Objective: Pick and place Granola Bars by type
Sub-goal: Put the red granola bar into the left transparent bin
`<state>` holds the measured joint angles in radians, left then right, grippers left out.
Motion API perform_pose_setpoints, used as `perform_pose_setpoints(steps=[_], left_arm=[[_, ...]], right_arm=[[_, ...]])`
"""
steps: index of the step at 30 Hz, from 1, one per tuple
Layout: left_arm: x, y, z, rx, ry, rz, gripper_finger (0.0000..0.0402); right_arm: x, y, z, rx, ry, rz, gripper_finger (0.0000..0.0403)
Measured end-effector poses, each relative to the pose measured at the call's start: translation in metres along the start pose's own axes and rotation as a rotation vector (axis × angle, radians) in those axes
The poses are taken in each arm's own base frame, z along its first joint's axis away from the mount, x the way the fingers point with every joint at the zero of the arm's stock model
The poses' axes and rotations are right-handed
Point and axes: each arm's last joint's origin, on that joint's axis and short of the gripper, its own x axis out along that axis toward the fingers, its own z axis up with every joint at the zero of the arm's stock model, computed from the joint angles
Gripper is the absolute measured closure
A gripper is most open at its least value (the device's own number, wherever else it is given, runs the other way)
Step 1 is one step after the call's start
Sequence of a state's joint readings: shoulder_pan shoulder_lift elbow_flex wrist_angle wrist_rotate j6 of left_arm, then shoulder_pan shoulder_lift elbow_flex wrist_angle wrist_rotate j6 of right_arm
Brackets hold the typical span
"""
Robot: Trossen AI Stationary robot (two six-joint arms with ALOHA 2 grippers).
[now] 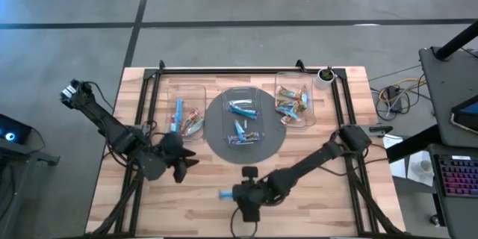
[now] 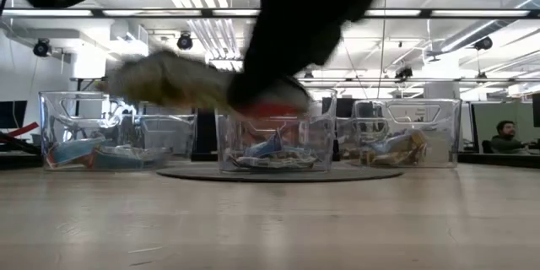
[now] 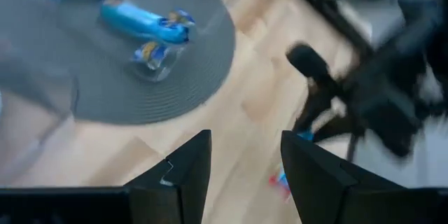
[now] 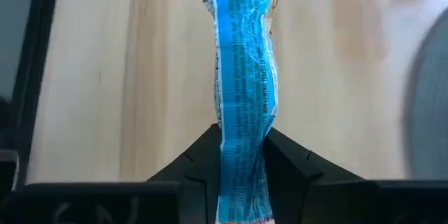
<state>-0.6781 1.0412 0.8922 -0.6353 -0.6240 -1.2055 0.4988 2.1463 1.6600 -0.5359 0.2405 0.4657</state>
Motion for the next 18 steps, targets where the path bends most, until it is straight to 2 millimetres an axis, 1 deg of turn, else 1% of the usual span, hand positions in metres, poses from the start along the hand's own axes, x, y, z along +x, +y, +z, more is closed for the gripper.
perform_pose_setpoints(steps=[3,5,8,12,15,18], left_arm=[[0.003,0.003,-0.002,-0.248,-0.053,0.011,0.0245],[0.006,0.006,-0.004,-0.357,-0.067,0.008,0.0245],[0.008,0.009,-0.007,-0.440,-0.073,-0.028,0.0245],[0.010,0.016,-0.012,-0.538,-0.082,-0.136,0.0245],[0.013,0.025,-0.018,-0.589,-0.079,-0.231,0.0245],[0.023,0.036,-0.029,-0.635,-0.056,-0.279,0.0245]], right_arm=[[-0.008,-0.012,0.014,0.048,-0.077,-0.029,0.0322],[-0.013,-0.020,0.023,0.083,-0.123,-0.055,0.0321],[-0.021,-0.030,0.031,0.130,-0.173,-0.101,0.0323],[-0.035,-0.036,0.040,0.153,-0.231,-0.123,0.0327],[-0.040,-0.039,0.044,0.164,-0.254,-0.126,0.0328],[-0.040,-0.042,0.047,0.174,-0.267,-0.127,0.0328]])
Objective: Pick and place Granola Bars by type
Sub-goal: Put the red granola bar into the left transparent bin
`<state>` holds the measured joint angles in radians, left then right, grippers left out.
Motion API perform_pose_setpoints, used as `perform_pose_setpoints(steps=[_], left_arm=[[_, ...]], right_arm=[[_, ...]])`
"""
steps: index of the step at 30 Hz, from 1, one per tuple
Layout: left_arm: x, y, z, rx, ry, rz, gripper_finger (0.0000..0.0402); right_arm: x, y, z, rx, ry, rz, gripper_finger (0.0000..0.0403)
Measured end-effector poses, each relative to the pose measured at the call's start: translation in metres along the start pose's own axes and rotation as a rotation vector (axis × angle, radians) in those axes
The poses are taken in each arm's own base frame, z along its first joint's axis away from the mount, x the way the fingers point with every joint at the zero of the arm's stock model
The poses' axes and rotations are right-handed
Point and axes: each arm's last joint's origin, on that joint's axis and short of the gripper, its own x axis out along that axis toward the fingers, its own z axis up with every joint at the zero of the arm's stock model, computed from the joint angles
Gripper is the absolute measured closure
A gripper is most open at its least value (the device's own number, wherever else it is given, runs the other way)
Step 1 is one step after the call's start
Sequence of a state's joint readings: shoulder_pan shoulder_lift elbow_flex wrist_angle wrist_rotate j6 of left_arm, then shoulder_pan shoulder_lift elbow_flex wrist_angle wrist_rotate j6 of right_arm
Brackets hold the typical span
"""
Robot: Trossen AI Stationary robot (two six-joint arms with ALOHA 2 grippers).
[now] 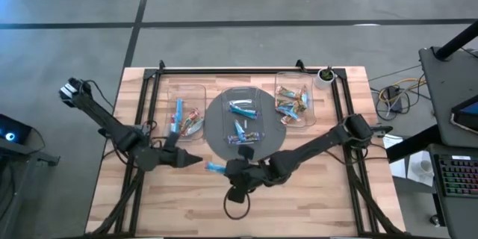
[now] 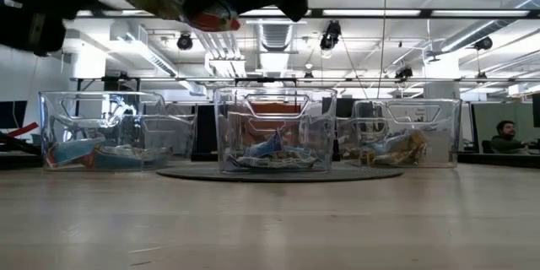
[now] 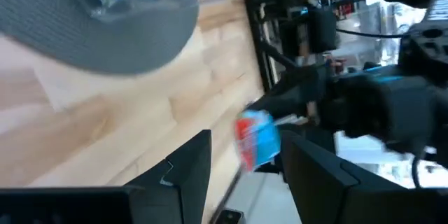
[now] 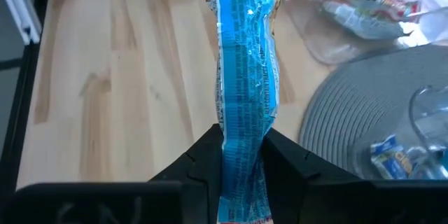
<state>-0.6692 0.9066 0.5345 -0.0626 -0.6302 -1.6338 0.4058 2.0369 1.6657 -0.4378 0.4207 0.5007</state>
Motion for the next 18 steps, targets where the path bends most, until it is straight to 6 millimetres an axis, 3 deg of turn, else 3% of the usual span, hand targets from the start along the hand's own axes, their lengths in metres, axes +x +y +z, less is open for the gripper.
perform_pose_setpoints(steps=[7,18], left_arm=[[0.009,0.023,-0.006,-0.114,0.047,-0.162,0.0245],[0.014,0.029,-0.005,-0.101,0.028,-0.142,0.0245]], right_arm=[[0.001,-0.003,0.003,0.008,-0.009,-0.003,0.0330],[0.002,-0.006,0.004,0.009,-0.009,-0.007,0.0332]])
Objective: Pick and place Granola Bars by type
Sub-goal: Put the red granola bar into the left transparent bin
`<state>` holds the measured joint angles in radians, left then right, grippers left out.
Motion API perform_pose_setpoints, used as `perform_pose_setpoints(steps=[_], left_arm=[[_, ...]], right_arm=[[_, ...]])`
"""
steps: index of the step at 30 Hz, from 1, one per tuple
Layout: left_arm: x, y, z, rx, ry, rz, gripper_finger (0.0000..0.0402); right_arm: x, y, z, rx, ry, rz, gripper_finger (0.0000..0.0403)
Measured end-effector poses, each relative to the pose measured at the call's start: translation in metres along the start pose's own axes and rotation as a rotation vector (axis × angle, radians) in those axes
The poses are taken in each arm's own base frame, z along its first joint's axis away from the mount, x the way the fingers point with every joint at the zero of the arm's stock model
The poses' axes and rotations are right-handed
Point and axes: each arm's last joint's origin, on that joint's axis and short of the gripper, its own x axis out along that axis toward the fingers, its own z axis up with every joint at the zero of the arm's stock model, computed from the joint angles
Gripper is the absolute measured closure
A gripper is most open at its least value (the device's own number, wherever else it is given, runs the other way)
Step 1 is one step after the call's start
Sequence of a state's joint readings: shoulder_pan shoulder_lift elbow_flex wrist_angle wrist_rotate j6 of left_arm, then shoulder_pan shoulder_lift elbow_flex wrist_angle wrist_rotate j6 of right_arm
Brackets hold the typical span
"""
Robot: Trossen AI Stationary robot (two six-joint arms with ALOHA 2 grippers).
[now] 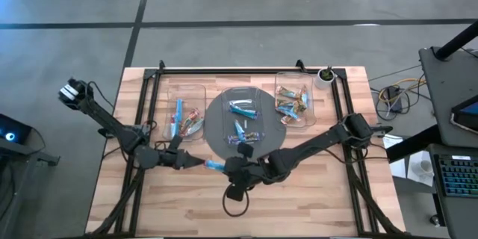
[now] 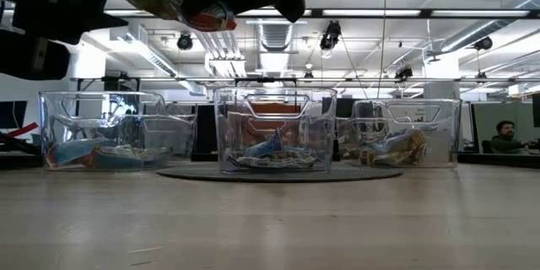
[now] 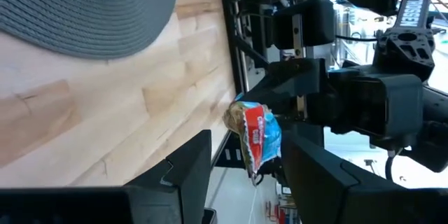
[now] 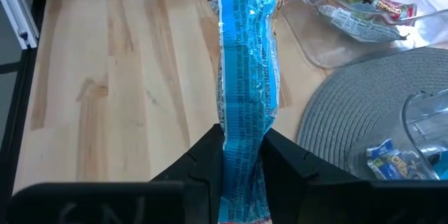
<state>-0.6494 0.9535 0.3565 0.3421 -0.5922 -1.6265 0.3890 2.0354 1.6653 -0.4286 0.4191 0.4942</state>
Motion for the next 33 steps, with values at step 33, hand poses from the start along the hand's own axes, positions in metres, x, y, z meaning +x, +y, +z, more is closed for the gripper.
perform_pose_setpoints(steps=[33], left_arm=[[0.030,-0.012,0.009,0.133,0.028,0.037,0.0250]], right_arm=[[0.006,-0.011,0.005,0.013,0.007,-0.009,0.0333]])
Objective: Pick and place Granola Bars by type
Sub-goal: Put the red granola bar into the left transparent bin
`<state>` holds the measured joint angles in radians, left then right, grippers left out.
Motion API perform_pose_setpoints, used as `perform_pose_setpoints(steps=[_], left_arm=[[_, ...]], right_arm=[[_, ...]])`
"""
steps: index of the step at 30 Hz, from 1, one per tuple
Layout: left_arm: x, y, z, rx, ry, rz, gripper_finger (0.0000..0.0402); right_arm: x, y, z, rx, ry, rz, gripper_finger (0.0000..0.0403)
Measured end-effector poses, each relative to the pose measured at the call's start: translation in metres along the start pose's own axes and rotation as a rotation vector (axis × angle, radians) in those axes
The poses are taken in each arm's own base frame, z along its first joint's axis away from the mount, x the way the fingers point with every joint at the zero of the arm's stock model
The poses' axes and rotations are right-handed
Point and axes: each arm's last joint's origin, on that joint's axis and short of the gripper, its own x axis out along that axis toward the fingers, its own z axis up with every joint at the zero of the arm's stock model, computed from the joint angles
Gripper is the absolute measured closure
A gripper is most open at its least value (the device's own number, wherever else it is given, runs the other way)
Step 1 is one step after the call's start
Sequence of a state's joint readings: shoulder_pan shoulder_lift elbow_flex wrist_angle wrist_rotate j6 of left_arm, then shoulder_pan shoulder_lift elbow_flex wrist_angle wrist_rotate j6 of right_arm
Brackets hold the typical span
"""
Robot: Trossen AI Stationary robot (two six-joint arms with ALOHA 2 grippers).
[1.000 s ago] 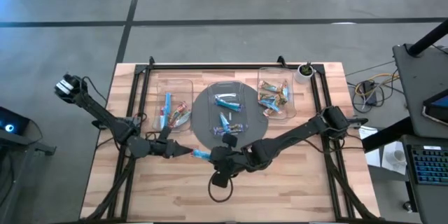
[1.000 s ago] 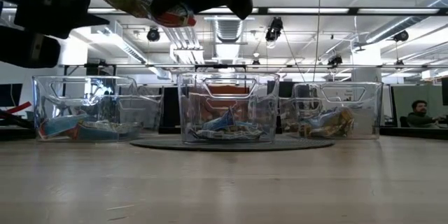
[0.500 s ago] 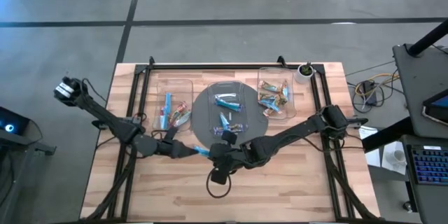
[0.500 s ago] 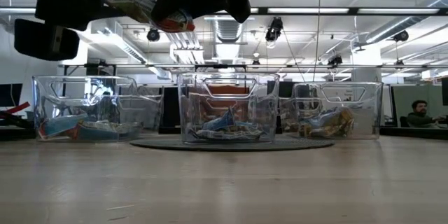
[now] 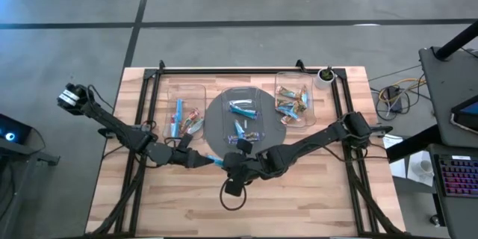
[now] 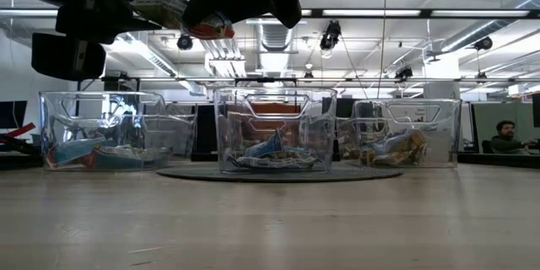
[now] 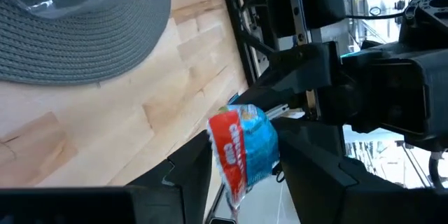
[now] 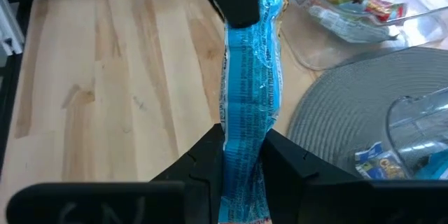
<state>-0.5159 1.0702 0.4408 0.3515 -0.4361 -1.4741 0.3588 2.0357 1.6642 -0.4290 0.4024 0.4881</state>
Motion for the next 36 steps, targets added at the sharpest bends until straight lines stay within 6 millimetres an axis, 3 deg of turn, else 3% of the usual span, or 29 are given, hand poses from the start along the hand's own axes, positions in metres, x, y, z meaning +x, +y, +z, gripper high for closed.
perform_pose_setpoints(steps=[6,16,22,30,36], left_arm=[[0.001,-0.001,0.001,-0.002,-0.007,-0.005,0.0260],[0.001,-0.003,0.001,0.011,0.018,-0.016,0.0318],[0.001,-0.001,0.001,0.037,0.021,0.005,0.0332],[0.001,0.006,0.001,0.058,0.025,0.053,0.0333],[-0.003,0.000,0.004,0.102,-0.013,0.030,0.0333]], right_arm=[[0.000,0.000,0.000,-0.001,0.008,0.013,0.0333],[0.000,0.001,-0.001,-0.003,0.010,0.016,0.0333],[0.000,0.001,-0.001,0.031,0.010,0.010,0.0327],[0.000,-0.003,-0.007,0.108,0.070,-0.032,0.0255],[-0.001,-0.007,-0.015,0.155,0.138,-0.082,0.0192]])
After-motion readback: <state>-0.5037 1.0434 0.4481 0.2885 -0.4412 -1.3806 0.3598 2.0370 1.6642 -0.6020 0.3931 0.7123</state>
